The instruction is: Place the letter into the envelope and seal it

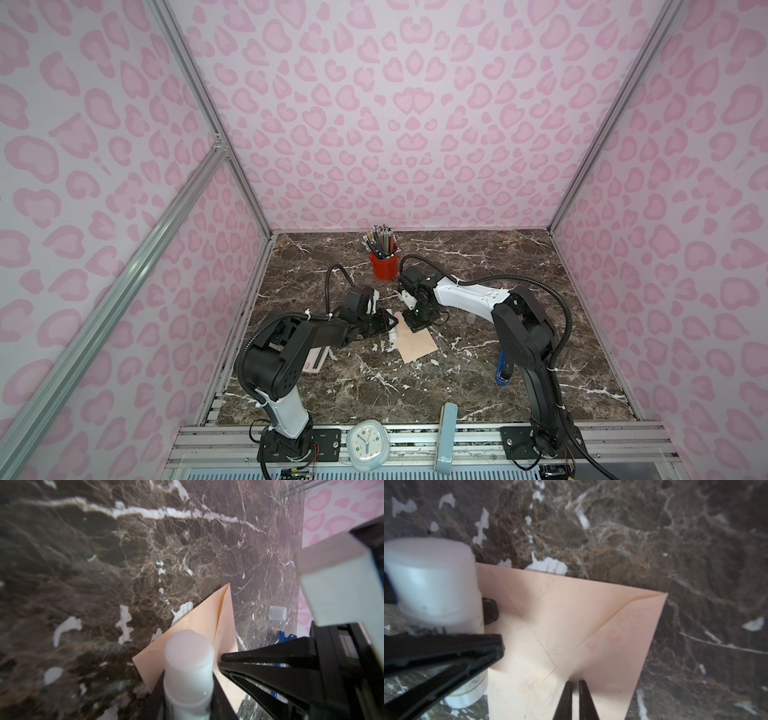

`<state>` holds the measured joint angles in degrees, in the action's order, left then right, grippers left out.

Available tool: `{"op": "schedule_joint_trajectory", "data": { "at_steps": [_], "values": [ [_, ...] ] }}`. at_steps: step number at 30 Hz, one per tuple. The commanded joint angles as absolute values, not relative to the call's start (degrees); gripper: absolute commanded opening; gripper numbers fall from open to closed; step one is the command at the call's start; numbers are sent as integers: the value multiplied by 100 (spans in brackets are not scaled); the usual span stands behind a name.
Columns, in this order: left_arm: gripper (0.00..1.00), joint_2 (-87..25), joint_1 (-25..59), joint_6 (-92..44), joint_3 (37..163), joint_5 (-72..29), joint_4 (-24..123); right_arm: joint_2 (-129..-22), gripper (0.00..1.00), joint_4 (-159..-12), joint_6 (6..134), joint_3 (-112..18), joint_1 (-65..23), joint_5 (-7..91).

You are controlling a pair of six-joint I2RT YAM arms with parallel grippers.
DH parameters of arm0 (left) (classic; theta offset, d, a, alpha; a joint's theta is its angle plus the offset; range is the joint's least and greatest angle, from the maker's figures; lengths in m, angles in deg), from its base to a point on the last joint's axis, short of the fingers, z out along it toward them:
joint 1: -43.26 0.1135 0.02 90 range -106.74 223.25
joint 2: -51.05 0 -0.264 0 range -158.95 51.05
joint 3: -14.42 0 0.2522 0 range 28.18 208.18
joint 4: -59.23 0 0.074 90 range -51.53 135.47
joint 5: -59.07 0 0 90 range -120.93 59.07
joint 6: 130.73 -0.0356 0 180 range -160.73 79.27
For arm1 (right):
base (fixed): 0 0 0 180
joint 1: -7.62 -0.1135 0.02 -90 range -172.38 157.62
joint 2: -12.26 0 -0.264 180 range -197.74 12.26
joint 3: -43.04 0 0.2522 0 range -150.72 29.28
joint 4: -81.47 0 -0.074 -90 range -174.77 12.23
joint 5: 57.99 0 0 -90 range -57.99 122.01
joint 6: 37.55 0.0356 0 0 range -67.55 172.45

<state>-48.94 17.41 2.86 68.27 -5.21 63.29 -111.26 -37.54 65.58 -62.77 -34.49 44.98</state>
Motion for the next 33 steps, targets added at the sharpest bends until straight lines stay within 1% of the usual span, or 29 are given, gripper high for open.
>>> {"op": "schedule_joint_trajectory", "data": {
  "at_steps": [1,8,23,33],
  "values": [
    [4,-4934,1759,208,6790,-652,5750,-11342,12,-3378,6608,-6203,-3507,4360],
    [4,-4804,1877,156,6660,-662,5699,-11464,18,-3403,6625,-6134,-3606,4451],
    [4,-4872,1891,180,6586,-603,5825,-11632,21,-3458,6665,-6019,-3682,4405],
    [4,-4880,1900,189,6585,-573,5856,-11667,26,-3468,6636,-6018,-3693,4408]
  ]
}}
